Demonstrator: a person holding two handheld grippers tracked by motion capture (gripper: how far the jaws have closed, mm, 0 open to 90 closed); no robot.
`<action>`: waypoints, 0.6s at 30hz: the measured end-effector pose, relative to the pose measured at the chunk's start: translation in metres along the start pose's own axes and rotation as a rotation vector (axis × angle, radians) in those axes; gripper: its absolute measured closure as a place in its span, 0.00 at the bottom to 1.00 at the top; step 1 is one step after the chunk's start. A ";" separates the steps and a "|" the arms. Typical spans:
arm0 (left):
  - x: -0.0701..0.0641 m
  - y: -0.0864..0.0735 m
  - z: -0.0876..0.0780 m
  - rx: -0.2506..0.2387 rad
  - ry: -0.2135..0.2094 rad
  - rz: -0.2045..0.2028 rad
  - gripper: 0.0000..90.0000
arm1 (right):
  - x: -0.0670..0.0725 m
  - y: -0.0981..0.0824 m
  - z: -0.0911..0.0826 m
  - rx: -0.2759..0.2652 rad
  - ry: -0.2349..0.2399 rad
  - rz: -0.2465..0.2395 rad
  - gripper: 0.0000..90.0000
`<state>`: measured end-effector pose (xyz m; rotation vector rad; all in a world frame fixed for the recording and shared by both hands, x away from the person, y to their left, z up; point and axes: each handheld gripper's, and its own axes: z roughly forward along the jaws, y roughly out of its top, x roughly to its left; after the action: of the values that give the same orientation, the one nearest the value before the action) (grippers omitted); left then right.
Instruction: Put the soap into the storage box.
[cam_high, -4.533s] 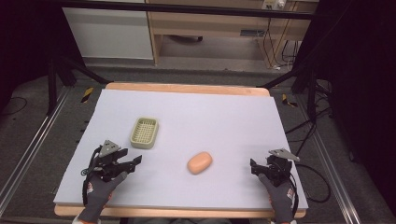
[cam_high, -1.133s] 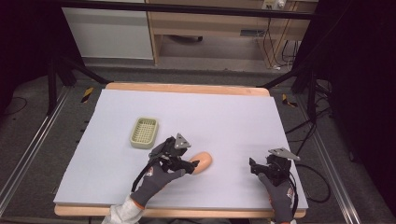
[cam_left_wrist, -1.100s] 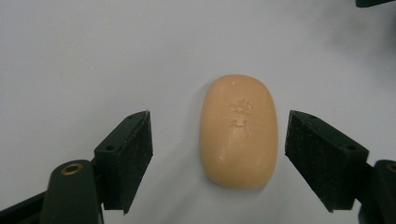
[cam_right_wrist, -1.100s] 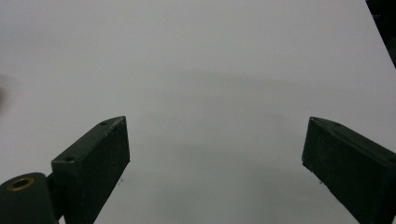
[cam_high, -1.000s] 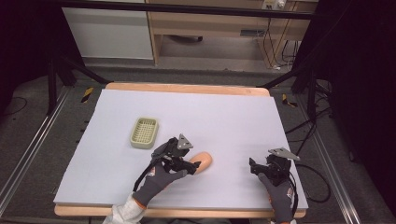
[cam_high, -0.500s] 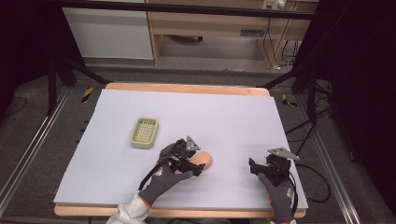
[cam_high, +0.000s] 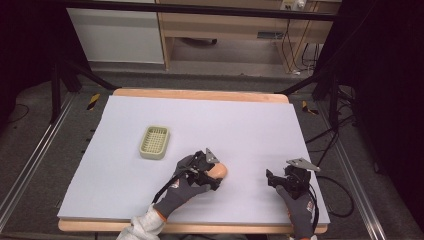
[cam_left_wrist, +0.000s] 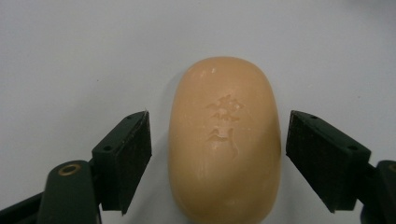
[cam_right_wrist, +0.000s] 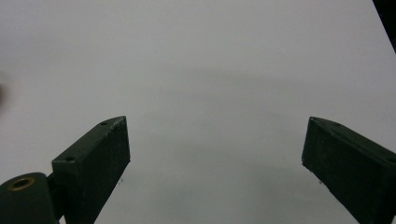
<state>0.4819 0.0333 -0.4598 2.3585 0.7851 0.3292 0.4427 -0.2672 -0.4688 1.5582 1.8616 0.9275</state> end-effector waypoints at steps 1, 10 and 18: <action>0.000 0.000 0.001 0.000 0.001 0.001 0.25 | 0.000 0.000 0.000 0.001 0.000 0.000 0.09; 0.000 0.000 0.009 0.029 -0.003 0.000 0.28 | 0.000 0.000 0.001 0.006 0.000 0.003 0.09; 0.001 0.000 0.012 0.048 -0.018 0.015 0.34 | 0.000 0.000 0.001 0.011 0.007 0.007 0.09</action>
<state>0.4872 0.0279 -0.4687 2.4097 0.7757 0.2982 0.4432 -0.2669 -0.4697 1.5705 1.8697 0.9283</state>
